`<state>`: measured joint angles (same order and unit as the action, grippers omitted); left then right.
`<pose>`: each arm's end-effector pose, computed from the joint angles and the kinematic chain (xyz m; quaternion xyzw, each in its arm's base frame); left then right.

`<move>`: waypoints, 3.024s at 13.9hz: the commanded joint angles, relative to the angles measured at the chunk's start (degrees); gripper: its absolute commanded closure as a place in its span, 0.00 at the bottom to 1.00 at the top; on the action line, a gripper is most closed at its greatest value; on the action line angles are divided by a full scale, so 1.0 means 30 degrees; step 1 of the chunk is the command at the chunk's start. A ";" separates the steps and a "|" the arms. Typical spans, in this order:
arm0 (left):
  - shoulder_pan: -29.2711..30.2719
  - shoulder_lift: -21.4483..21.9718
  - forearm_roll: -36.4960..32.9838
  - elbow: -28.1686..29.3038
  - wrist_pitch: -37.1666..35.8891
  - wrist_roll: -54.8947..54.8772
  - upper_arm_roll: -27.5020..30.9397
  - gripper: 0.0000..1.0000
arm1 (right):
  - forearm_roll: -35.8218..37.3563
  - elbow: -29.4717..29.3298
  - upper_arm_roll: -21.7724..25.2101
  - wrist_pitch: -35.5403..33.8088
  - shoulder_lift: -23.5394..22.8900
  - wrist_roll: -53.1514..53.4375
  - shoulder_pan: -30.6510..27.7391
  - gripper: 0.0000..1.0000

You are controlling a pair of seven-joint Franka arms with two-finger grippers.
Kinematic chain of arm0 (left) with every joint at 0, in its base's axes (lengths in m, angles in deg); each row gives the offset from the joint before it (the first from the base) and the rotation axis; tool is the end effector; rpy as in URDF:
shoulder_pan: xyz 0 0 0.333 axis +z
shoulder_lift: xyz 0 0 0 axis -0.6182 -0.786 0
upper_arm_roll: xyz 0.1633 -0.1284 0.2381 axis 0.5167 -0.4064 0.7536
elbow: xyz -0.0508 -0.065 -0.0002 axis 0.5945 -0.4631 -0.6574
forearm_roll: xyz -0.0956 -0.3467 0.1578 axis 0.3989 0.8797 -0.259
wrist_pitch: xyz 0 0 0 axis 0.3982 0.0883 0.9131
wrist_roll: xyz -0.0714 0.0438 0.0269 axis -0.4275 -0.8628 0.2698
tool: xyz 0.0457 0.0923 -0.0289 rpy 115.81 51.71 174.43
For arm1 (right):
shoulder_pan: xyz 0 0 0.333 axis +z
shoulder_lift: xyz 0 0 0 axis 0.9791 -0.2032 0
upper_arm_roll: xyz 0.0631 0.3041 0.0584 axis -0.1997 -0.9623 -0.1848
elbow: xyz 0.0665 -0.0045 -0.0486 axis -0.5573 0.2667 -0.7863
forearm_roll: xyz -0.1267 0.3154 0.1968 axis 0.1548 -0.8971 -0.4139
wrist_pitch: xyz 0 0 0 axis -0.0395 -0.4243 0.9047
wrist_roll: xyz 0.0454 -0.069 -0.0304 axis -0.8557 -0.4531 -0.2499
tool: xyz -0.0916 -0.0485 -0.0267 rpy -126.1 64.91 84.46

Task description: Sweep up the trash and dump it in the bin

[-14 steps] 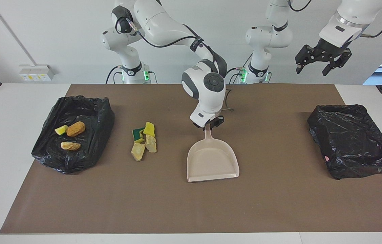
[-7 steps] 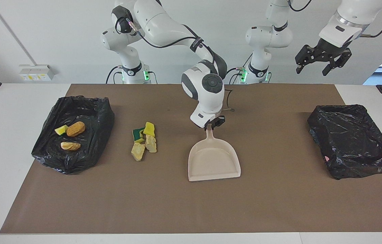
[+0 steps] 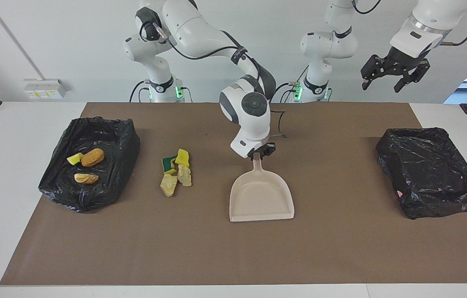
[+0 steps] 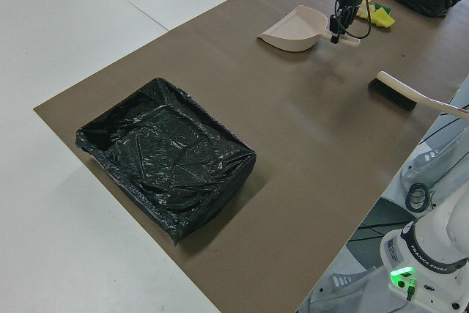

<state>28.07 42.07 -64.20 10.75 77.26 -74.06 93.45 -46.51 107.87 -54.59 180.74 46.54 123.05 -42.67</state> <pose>0.5158 -0.0623 0.6882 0.9968 -0.0683 -0.0378 0.0154 0.5573 0.4308 0.3490 -0.9960 0.0041 0.0712 0.0542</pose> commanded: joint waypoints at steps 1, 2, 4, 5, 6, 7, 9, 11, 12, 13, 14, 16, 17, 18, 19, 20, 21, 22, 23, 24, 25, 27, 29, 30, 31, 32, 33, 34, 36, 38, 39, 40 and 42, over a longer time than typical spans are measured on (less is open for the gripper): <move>-0.0025 0.0086 -0.0298 -0.0194 -0.0065 -0.0096 0.0040 0.00 | -0.0369 0.0447 -0.0043 0.0535 0.0358 -0.0141 -0.0152 0.00; -0.0025 0.0057 -0.0298 -0.0223 -0.0065 -0.0096 0.0040 0.00 | -0.0369 0.0418 -0.0043 0.0360 0.0532 -0.0140 -0.0152 0.00; -0.0025 0.0086 -0.0298 -0.0194 -0.0065 -0.0096 0.0040 0.00 | -0.0427 0.0475 -0.0043 -0.0020 0.1263 -0.0111 -0.0152 0.00; -0.0025 0.0057 -0.0298 -0.0223 -0.0065 -0.0096 0.0040 0.00 | -0.0428 0.0476 -0.0043 -0.0544 0.1585 -0.0140 -0.0123 0.00; -0.0025 0.0086 -0.0298 -0.0194 -0.0065 -0.0096 0.0040 0.00 | -0.0428 0.0505 -0.0043 -0.1043 0.1966 -0.0082 -0.0036 0.00; -0.0025 0.0086 -0.0298 -0.0194 -0.0065 -0.0096 0.0040 0.00 | -0.0428 0.0621 -0.0043 -0.1599 0.2463 0.0063 0.0052 0.00; -0.0025 0.0086 -0.0298 -0.0194 -0.0065 -0.0096 0.0040 0.00 | -0.0428 0.1000 -0.0043 -0.3411 0.3749 0.0561 0.0112 0.00; -0.0025 0.0057 -0.0298 -0.0194 -0.0065 -0.0096 0.0040 0.00 | -0.0457 0.2721 -0.0073 -0.4793 0.5738 0.0621 0.0461 0.00; -0.0025 0.0086 -0.0298 -0.0194 -0.0065 -0.0096 0.0040 0.00 | -0.0486 0.4066 -0.0073 -0.4798 0.6851 0.0679 0.0840 0.00; -0.0025 0.0086 -0.0298 -0.0194 -0.0065 -0.0096 0.0040 0.00 | -0.0544 0.5733 -0.0073 -0.4566 0.7877 0.0767 0.1598 0.00; -0.0025 0.0086 -0.0298 -0.0194 -0.0065 -0.0096 0.0040 0.00 | -0.0806 0.7286 -0.0073 -0.4099 0.8816 0.1203 0.2128 0.00; -0.0025 0.0057 -0.0298 -0.0194 -0.0065 -0.0096 0.0040 0.00 | -0.1740 1.0362 -0.0073 -0.2405 1.0573 0.1733 0.3006 0.00; 0.0004 0.0057 -0.0298 -0.0194 -0.0065 -0.0096 0.0040 0.00 | -0.2297 1.2176 -0.0073 -0.1409 1.1598 0.2025 0.3534 0.00; 0.0004 0.0057 -0.0298 -0.0194 -0.0065 -0.0096 0.0040 0.00 | -0.2825 1.3616 -0.0073 -0.0500 1.2507 0.2376 0.3888 0.00; -0.0025 0.0057 -0.0298 -0.0194 -0.0065 0.0021 0.0040 0.00 | -0.3149 1.4413 -0.0073 -0.0143 1.2893 0.2785 0.4413 0.00; -0.0025 0.0057 -0.0269 -0.0223 -0.0181 0.0022 -0.0018 0.00 | -0.3471 1.4740 -0.0073 0.0296 1.2839 0.3630 0.4940 0.00; -0.0054 0.0115 -0.0269 -0.0136 -0.0327 0.0022 -0.0048 0.00 | -0.3533 1.5266 -0.0073 0.1228 1.2665 0.4654 0.5700 0.00; -0.0054 0.0087 -0.0211 -0.0135 -0.0155 0.0109 -0.0251 0.00 | -0.3533 1.5793 -0.0073 0.2166 1.2576 0.5273 0.6317 0.00; -0.0141 0.0173 -0.0210 0.0155 0.0050 0.0284 -0.0398 0.00 | -0.3533 1.6349 -0.0073 0.2871 1.2575 0.5454 0.6729 0.00; -0.0084 0.0464 -0.0210 0.0854 0.0777 0.0517 -0.1154 0.00 | -0.3562 1.6790 -0.0073 0.3458 1.2604 0.5803 0.7139 0.00; -0.0025 0.0815 -0.0210 0.1760 0.1741 0.0839 -0.1828 0.00 | -0.3678 1.6997 -0.0073 0.3551 1.2633 0.5923 0.7288 0.00; -0.0025 0.1169 -0.0239 0.3432 0.3267 0.1397 -0.2912 0.00 | -0.3942 1.7320 -0.0073 0.4279 1.2488 0.5982 0.7580 0.00; -0.0054 0.0967 -0.0239 0.4809 0.5022 0.2767 -0.4084 0.00 | -0.4265 1.7788 -0.0073 0.5101 1.2458 0.6332 0.8224 0.00; -0.0054 0.0820 -0.0239 0.5686 0.6453 0.3704 -0.4613 0.00 | -0.4266 1.8138 -0.0073 0.5511 1.2458 0.6392 0.8604 0.00; -0.0170 0.0790 -0.0239 0.6536 0.7686 0.4525 -0.4966 0.00 | -0.4382 1.8229 -0.0073 0.5921 1.2429 0.6625 0.8898 0.00; -0.0258 0.0615 -0.0268 0.7386 0.8800 0.5258 -0.5405 0.00 | -0.4383 1.8230 -0.0073 0.6070 1.2255 0.6830 0.8959 0.00; -0.0259 0.0324 -0.0356 0.7858 0.9682 0.5962 -0.5960 0.00 | -0.4383 1.8230 -0.0073 0.6129 1.2166 0.6832 0.8959 0.00; -0.0317 -0.0259 -0.0356 0.7950 1.0213 0.6694 -0.6430 0.00 | -0.4383 1.8259 -0.0073 0.6159 1.2136 0.6832 0.9075 0.00; -0.0376 -0.1809 -0.1403 0.7951 1.1237 0.8827 -0.7832 0.00 | -0.4383 1.8462 -0.0073 0.6188 1.2165 0.6774 0.9164 0.05; -0.0551 -0.3742 -0.3744 0.7951 1.2787 1.2338 -0.9445 0.00 | -0.4383 1.8610 -0.0073 0.6538 1.2049 0.6745 0.9281 0.58; -0.0639 -0.4506 -0.4074 0.7922 1.3637 1.3371 -0.9742 0.00 | -0.4383 1.8611 -0.0073 0.6540 1.2048 0.6715 0.9282 0.87; -0.0698 -0.5093 -0.4135 0.7922 1.4139 1.3816 -0.9890 0.00 | -0.4383 1.8582 -0.0073 0.6540 1.1990 0.6831 0.9282 1.00; -0.0991 -0.5596 -0.4136 0.7922 1.4902 1.4317 -0.9950 0.00 | -0.4383 1.8523 -0.0073 0.6453 1.1873 0.6979 0.9253 1.00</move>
<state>25.57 26.42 -75.32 35.03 120.13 -33.07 63.34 -58.39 162.83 -55.02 198.57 82.37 142.90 -15.39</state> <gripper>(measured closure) 0.000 0.524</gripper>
